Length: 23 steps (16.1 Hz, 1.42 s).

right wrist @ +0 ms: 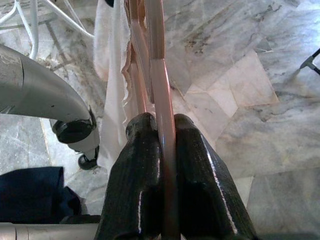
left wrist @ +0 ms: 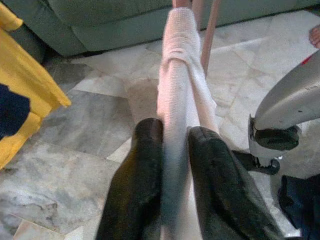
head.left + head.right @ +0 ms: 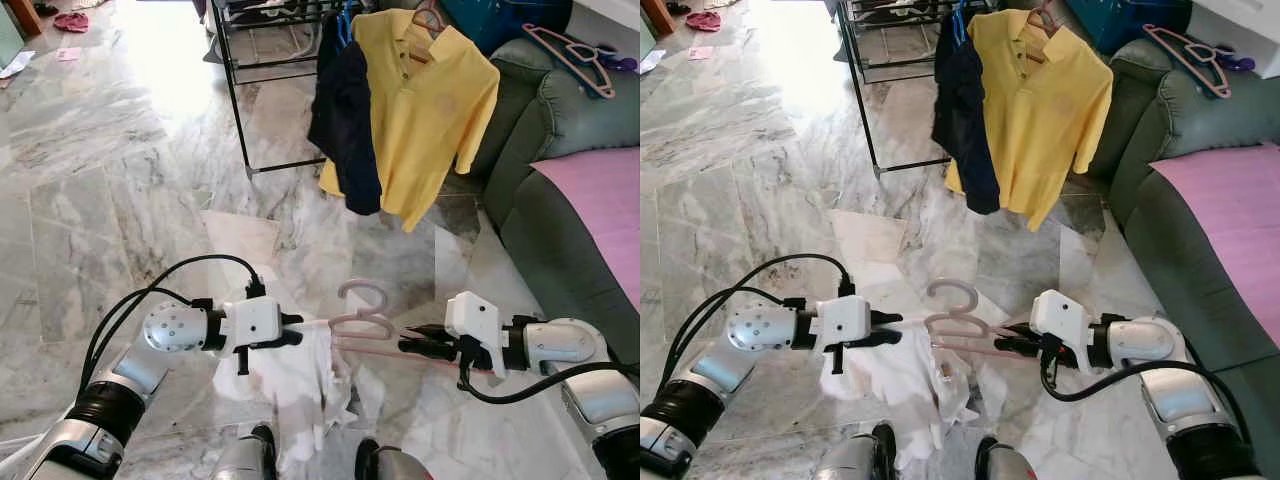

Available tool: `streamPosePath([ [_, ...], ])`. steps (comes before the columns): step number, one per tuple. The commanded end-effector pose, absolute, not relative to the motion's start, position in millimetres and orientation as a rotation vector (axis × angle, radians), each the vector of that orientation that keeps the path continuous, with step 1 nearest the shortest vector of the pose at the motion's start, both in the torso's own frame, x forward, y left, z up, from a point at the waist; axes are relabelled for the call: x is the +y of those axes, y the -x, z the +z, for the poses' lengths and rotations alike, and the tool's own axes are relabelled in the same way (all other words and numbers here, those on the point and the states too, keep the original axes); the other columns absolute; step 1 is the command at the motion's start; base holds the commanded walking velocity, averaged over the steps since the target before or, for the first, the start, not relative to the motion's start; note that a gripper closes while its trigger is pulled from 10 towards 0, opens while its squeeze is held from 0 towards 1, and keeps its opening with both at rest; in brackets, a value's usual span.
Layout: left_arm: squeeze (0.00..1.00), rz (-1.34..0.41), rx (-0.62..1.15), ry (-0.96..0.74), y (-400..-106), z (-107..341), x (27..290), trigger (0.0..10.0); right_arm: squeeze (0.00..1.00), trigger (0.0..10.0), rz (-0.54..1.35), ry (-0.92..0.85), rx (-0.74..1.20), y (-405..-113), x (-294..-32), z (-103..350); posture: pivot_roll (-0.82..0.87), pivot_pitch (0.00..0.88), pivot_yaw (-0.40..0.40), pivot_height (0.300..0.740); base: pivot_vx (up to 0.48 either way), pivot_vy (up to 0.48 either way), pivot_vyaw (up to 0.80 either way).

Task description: Hang hanger

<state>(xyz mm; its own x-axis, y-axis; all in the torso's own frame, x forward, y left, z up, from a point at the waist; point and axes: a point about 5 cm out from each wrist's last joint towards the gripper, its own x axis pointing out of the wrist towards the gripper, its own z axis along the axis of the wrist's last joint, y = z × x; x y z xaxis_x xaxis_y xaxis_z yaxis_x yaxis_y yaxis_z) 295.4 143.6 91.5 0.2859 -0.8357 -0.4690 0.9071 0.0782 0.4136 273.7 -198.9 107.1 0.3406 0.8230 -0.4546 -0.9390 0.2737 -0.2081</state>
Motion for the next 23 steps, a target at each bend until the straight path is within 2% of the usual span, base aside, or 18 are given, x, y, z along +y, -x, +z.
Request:
streamPosePath([
  [1,1.0,-1.355,0.19,-0.738,-287.8,79.1,146.4,10.0,0.0,10.0,1.189,0.486,0.21,-278.6,-196.8,117.6,-0.03,0.208,0.023,0.74,0.0,0.0,0.0],
  [7,1.0,-1.36,0.233,-0.875,-292.4,75.5,152.7,10.0,0.0,10.0,1.213,0.49,0.208,-276.9,-193.0,115.2,-0.03,0.215,0.025,0.74,0.0,0.0,0.0],
  [8,0.9,-1.36,0.245,-0.876,-294.0,75.7,152.9,10.0,0.0,10.0,1.216,0.491,0.209,-276.5,-192.6,114.8,-0.03,0.216,0.026,0.74,0.0,0.0,0.0],
  [9,0.43,-1.358,0.239,-0.887,-294.8,76.3,152.6,10.0,0.0,10.0,1.217,0.492,0.209,-276.5,-192.6,114.8,-0.03,0.217,0.026,0.74,0.0,0.0,0.0],
  [10,0.0,-1.357,0.233,-0.894,-296.3,77.4,151.7,10.0,0.0,10.0,1.218,0.493,0.21,-276.4,-192.5,114.6,-0.03,0.218,0.027,0.74,0.0,0.0,0.0],
  [11,0.0,-1.363,0.233,-0.893,-297.1,78.0,151.1,4.1,0.0,10.0,1.22,0.498,0.212,-276.4,-192.0,114.0,-0.03,0.218,0.027,0.74,0.0,0.0,0.0],
  [12,0.0,-1.368,0.237,-0.885,-297.4,78.0,150.9,0.0,0.0,10.0,1.222,0.504,0.215,-276.3,-191.7,113.3,-0.03,0.219,0.028,0.74,0.0,0.0,0.0],
  [23,0.0,-1.402,0.348,-0.911,-297.0,70.9,155.3,0.0,0.0,10.0,1.205,0.663,0.16,-286.1,-179.7,114.6,-0.02,0.216,0.027,0.74,0.0,0.0,0.0],
])
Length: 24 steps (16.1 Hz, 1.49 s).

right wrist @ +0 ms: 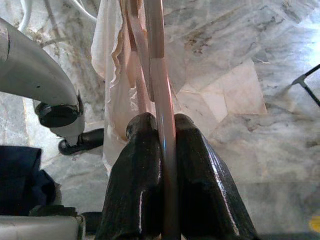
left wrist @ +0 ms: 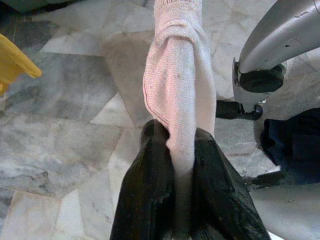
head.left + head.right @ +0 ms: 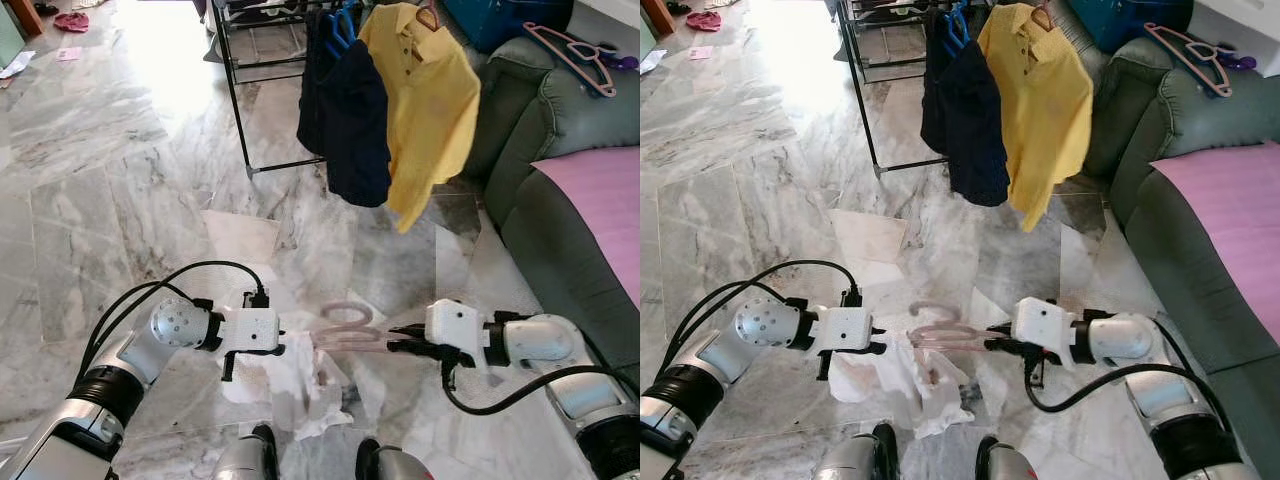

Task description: Hang hanger

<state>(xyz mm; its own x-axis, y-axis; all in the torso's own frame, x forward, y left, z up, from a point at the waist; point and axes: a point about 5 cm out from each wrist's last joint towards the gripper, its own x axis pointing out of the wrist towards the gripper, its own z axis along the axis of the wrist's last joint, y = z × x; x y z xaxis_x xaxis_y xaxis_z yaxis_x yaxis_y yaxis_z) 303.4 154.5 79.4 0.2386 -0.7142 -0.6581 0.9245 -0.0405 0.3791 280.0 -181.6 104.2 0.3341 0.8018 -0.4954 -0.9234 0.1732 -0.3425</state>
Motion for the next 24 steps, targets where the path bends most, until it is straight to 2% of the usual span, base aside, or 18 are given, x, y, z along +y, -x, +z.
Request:
streamPosePath([
  [1,0.0,-1.399,0.355,-0.913,-297.7,70.3,154.9,0.0,0.0,10.0,1.198,0.672,0.147,-287.7,-178.8,115.9,-0.02,0.215,0.026,0.74,0.0,0.0,0.0],
  [3,0.0,-1.386,0.357,-0.916,-299.0,69.4,153.8,0.0,0.0,10.0,1.189,0.672,0.14,-289.5,-178.9,116.7,-0.02,0.211,0.026,0.74,0.0,0.0,0.0],
  [4,0.0,-1.352,0.352,-0.929,-301.7,68.8,154.3,0.0,1.0,10.0,1.186,0.66,0.148,-290.3,-180.5,116.2,-0.02,0.209,0.025,0.74,0.0,0.0,0.0],
  [7,0.0,-1.272,0.372,-0.986,-308.4,69.0,165.3,0.0,1.0,10.0,1.196,0.679,0.167,-289.1,-185.7,117.5,-0.02,0.207,0.024,0.74,0.0,0.0,0.0],
  [13,0.0,-1.155,0.411,-0.982,-312.4,65.3,185.2,0.0,1.0,10.0,1.175,0.747,0.216,-291.2,-206.1,132.1,-0.01,0.204,0.026,0.74,0.0,0.0,0.0],
  [15,0.0,-1.015,0.419,-0.938,-318.3,65.7,196.8,0.0,1.0,10.0,1.152,0.751,0.249,-289.5,-211.5,132.0,-0.02,0.201,0.021,0.74,0.0,0.0,0.0],
  [17,0.0,-0.884,0.408,-0.858,-324.0,67.9,203.6,0.0,1.0,10.0,1.137,0.699,0.259,-283.4,-207.6,121.6,-0.02,0.195,0.013,0.74,0.0,0.0,0.0],
  [18,0.0,-0.814,0.388,-0.827,-326.0,69.2,207.6,0.0,1.0,10.0,1.102,0.608,0.253,-277.5,-198.8,109.9,-0.02,0.193,0.008,0.74,0.0,0.0,0.0],
  [21,0.0,-0.696,0.341,-0.777,-331.7,74.7,211.5,0.0,1.0,10.0,1.029,0.484,0.25,-271.0,-185.9,93.0,-0.02,0.195,0.004,0.74,0.0,0.0,0.0],
  [24,0.0,-0.639,0.235,-0.702,-337.3,87.4,206.7,0.0,1.0,10.0,0.82,0.344,0.265,-273.0,-175.3,64.1,-0.02,0.195,0.004,0.74,0.0,0.0,0.0],
])
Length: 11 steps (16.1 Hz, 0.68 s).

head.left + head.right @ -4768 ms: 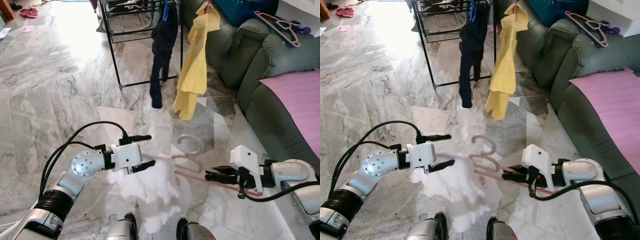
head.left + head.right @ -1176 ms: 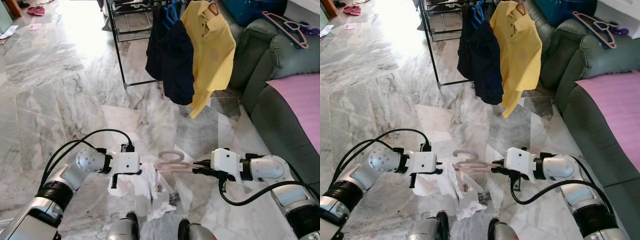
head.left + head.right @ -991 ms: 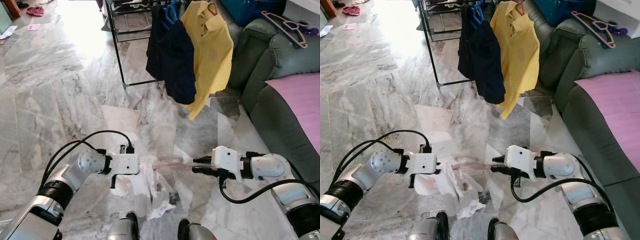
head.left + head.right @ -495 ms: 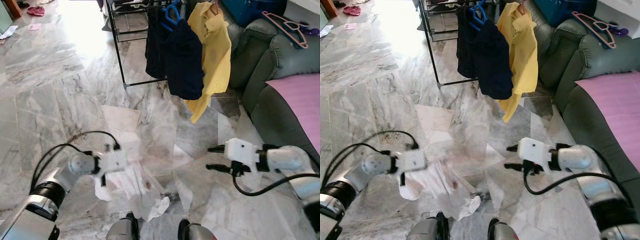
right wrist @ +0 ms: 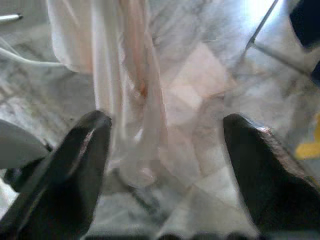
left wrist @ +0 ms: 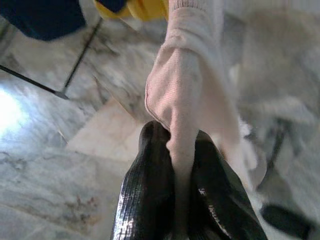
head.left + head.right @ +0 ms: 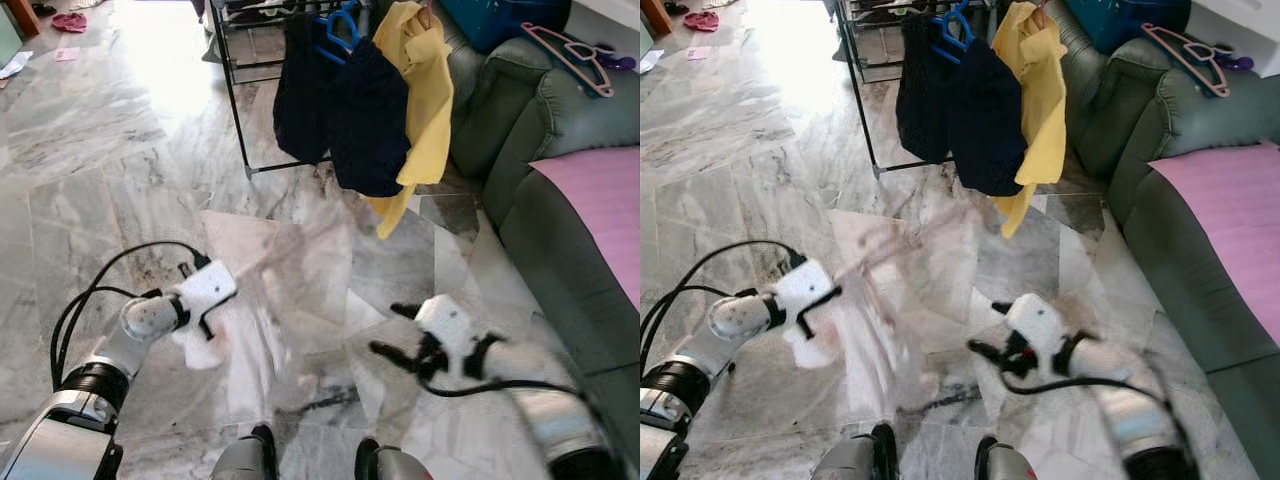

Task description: Hang hanger

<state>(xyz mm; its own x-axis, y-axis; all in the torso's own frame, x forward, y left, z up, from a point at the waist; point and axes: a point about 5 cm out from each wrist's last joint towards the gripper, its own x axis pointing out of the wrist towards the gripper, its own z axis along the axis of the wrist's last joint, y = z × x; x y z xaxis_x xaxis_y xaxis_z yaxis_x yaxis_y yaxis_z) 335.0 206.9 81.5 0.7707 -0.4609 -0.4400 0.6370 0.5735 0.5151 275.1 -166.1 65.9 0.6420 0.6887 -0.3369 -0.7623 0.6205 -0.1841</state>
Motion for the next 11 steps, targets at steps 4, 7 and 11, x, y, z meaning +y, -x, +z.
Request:
streamPosePath([
  [4,0.0,-0.607,0.109,-0.529,-338.2,94.0,182.5,0.0,0.75,10.0,0.472,0.078,0.259,-286.7,-167.8,46.2,-0.02,0.197,0.005,0.74,0.0,0.0,0.0],
  [7,0.0,-0.722,0.067,-0.483,-328.1,91.7,158.2,0.0,0.0,10.0,0.345,0.007,0.28,-297.8,-169.0,45.2,-0.02,0.205,-0.005,0.74,0.0,0.0,0.0],
  [11,0.0,-0.82,-0.087,-0.492,-330.2,127.1,143.4,0.0,0.0,10.0,0.253,-0.034,0.175,-310.2,-175.4,61.4,-0.02,0.209,-0.013,0.74,0.0,0.0,0.0],
])
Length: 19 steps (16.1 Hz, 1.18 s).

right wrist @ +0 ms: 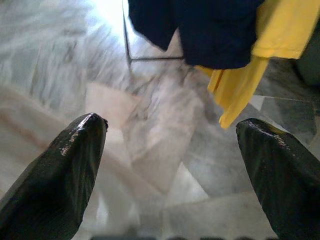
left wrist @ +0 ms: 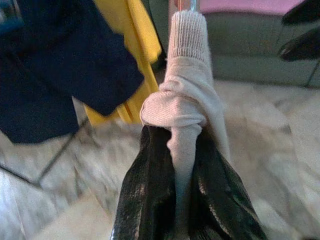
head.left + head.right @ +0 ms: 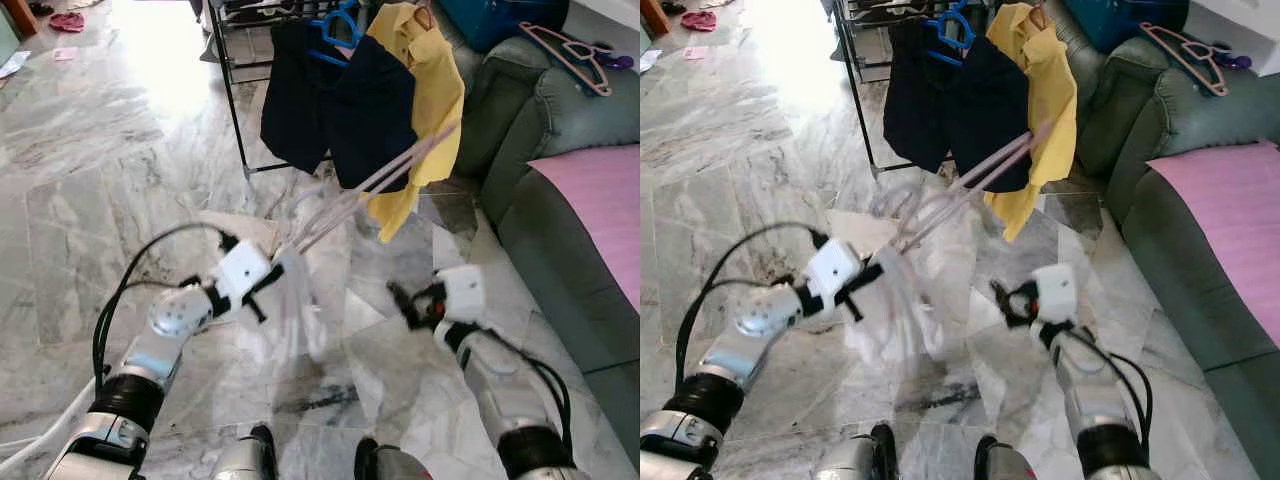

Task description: Hang hanger

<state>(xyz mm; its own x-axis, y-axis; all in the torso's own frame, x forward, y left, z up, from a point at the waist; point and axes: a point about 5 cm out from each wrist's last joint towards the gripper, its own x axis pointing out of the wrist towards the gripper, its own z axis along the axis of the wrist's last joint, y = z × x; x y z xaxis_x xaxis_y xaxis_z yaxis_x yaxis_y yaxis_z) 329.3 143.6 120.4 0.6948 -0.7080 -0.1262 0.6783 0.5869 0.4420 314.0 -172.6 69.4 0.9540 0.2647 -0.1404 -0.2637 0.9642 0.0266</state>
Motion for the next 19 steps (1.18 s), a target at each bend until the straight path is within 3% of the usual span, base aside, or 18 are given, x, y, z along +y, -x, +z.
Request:
streamPosePath([
  [1,0.0,-0.837,-0.124,-0.482,-330.3,136.7,139.4,0.0,0.0,10.0,0.282,-0.084,0.172,-311.4,-173.2,62.4,-0.02,0.209,-0.015,0.74,0.0,0.0,0.0],
  [2,0.0,-0.846,-0.142,-0.481,-330.2,141.5,137.0,0.0,0.0,10.0,0.321,-0.104,0.18,-310.6,-170.8,61.7,-0.02,0.209,-0.014,0.74,0.0,0.0,0.0],
  [3,0.0,-0.853,-0.156,-0.482,-330.1,145.2,134.4,0.0,1.0,10.0,0.323,-0.154,0.202,-309.8,-169.7,58.9,-0.02,0.209,-0.014,0.74,0.0,0.0,0.0],
  [4,0.0,-0.88,-0.189,-0.478,-328.9,150.9,127.5,0.0,1.0,10.0,0.361,-0.24,0.225,-307.7,-165.5,56.1,-0.02,0.213,-0.012,0.74,0.0,0.0,0.0],
  [14,0.0,-0.984,-0.338,-0.42,-321.1,186.6,89.1,0.0,0.98,10.0,0.59,-0.27,0.321,-309.6,-129.0,48.7,-0.02,0.221,-0.007,0.74,0.0,0.0,0.0],
  [15,0.0,-0.997,-0.356,-0.413,-319.6,192.0,87.0,0.0,0.9,10.0,0.584,-0.27,0.324,-312.0,-127.2,48.9,-0.02,0.221,-0.008,0.74,0.0,0.0,0.0],
  [16,0.0,-1.015,-0.367,-0.4,-317.6,195.9,85.3,0.0,0.6,10.0,0.57,-0.27,0.323,-314.9,-126.7,49.8,-0.02,0.221,-0.008,0.74,0.0,0.0,0.0],
  [17,0.0,-1.041,-0.376,-0.38,-314.6,200.0,83.7,0.0,0.38,10.0,0.55,-0.276,0.315,-319.4,-126.6,52.8,-0.02,0.221,-0.008,0.74,0.0,0.0,0.0],
  [18,0.0,-1.057,-0.375,-0.363,-312.4,202.0,83.2,0.0,0.0,10.0,0.522,-0.277,0.31,-323.8,-128.0,55.3,-0.02,0.221,-0.008,0.74,0.0,0.0,0.0],
  [19,0.0,-1.064,-0.373,-0.362,-311.5,201.8,83.5,0.0,0.0,10.0,0.513,-0.28,0.3,-326.0,-128.7,57.5,-0.02,0.221,-0.008,0.74,0.0,0.0,0.0],
])
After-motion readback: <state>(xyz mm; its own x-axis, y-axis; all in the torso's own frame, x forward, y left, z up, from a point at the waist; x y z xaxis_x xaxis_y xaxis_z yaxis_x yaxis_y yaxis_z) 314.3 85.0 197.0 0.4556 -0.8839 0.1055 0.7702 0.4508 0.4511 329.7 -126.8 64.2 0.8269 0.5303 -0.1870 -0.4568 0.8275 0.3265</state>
